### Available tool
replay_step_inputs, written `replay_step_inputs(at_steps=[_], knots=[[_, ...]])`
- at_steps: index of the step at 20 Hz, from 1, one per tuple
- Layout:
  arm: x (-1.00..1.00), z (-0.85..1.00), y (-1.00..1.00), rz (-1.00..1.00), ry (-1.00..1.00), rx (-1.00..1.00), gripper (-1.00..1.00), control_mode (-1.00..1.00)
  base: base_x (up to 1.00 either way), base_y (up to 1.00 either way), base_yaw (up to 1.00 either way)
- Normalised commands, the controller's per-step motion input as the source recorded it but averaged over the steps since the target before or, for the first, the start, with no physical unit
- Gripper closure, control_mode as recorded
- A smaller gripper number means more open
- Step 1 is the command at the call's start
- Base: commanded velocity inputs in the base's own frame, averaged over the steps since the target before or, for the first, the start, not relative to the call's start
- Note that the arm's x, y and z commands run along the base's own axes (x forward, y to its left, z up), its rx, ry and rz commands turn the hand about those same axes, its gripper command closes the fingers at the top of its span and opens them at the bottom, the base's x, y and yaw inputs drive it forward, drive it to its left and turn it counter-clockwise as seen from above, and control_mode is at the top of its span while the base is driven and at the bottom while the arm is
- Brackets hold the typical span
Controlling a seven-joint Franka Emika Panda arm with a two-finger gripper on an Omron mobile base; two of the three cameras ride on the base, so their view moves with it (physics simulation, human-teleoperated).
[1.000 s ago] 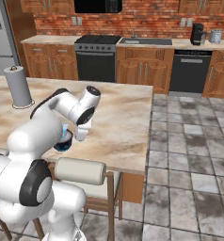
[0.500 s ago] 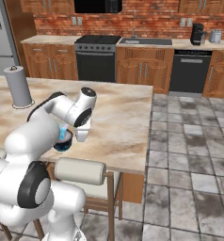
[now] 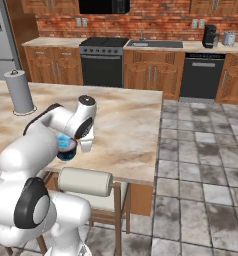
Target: Stack the yogurt containers by placing the smaller containers on top of the larger containers.
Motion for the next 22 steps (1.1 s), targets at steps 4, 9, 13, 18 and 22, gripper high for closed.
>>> replay_step_inputs(at_steps=[4, 9, 13, 18, 22], knots=[[0.03, -0.06, 0.00, 0.00, 0.00, -0.05, -1.00, -1.00, 0.00, 0.00, 0.00], [0.06, -0.03, 0.00, 0.00, 0.00, -0.03, -1.00, -1.00, 0.00, 0.00, 0.00], [0.07, -0.07, 0.00, 0.00, 0.00, -0.01, -1.00, -1.00, 0.00, 0.00, 0.00], [0.12, -0.05, 0.00, 0.00, 0.00, 0.00, -1.00, -1.00, 0.00, 0.00, 0.00], [0.10, -0.13, 0.00, 0.00, 0.00, 0.00, -1.00, -1.00, 0.00, 0.00, 0.00]])
